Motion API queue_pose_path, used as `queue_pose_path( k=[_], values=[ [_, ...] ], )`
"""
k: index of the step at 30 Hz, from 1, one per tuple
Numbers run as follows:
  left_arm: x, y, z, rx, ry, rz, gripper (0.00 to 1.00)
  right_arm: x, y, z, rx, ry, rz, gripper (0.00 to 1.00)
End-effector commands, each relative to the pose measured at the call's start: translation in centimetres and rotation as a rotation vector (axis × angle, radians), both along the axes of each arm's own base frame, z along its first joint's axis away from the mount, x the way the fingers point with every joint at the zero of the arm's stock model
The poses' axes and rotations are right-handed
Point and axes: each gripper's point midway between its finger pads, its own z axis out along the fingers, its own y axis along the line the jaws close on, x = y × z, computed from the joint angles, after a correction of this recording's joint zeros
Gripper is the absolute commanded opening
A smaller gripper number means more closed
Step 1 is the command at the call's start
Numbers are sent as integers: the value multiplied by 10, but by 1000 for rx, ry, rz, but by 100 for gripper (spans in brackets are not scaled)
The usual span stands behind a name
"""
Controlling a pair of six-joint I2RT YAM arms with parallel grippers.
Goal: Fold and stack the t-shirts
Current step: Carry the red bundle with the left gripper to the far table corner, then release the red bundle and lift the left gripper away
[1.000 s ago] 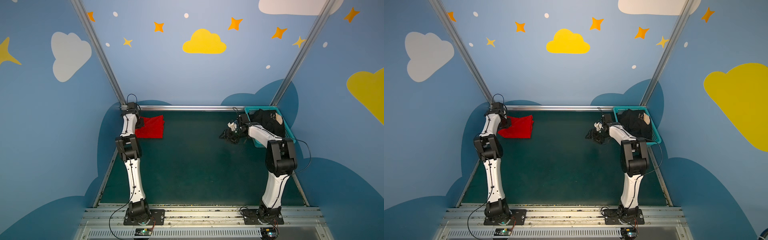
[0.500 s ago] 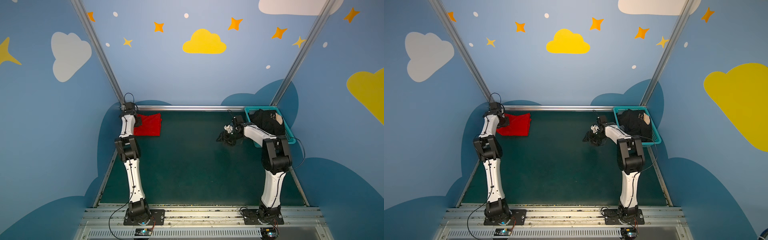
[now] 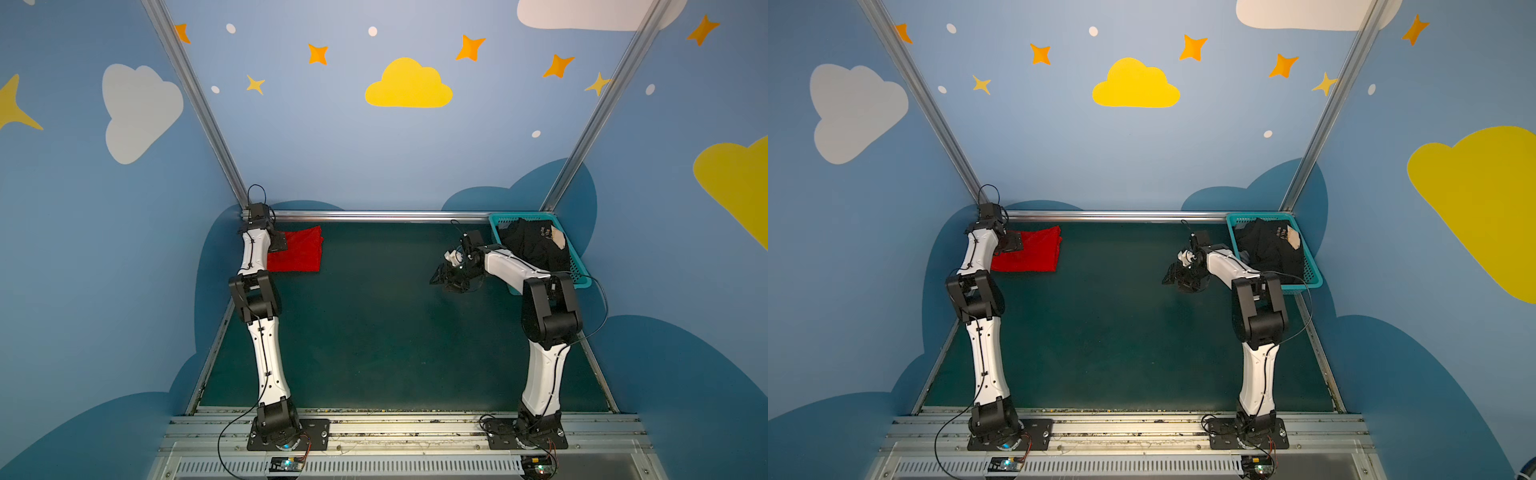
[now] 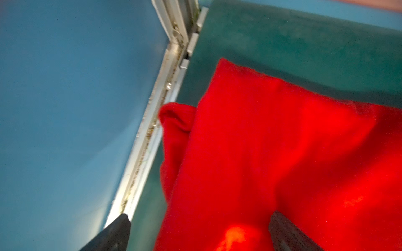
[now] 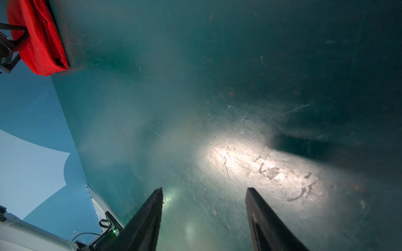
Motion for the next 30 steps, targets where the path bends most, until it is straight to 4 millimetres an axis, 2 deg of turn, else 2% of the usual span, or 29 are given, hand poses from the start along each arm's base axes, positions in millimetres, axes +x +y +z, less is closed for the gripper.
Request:
queue_pose_path(
  k=[1,6,11,14,19,21,23,25,27,30],
  values=[
    [-4,0,72,108,-75,41,100,-7,2,28,7,-59,26,63],
    [-17,-1,116,204,-95,91,100,-17,-3,41,8,-97,23,65],
    [-38,-25,159,208,-132,97,100,-25,-16,63,-11,-172,7,69],
    [-46,-60,185,182,-228,66,100,-27,-33,80,-72,-240,-9,74],
    [-68,-141,236,201,-451,-50,100,-34,-77,115,-143,-367,-77,82],
    [-82,-171,247,187,-500,-98,100,-36,-96,128,-178,-432,-111,85],
    [-99,-194,254,168,-534,-136,100,-39,-115,139,-225,-500,-160,88],
    [-119,-215,253,129,-554,-190,100,-41,-133,150,-272,-588,-212,91],
    [-139,-229,249,97,-577,-220,100,-42,-146,161,-309,-690,-244,93],
    [-169,-238,250,57,-652,-240,100,-46,-165,171,-364,-820,-298,97]
  ],
)
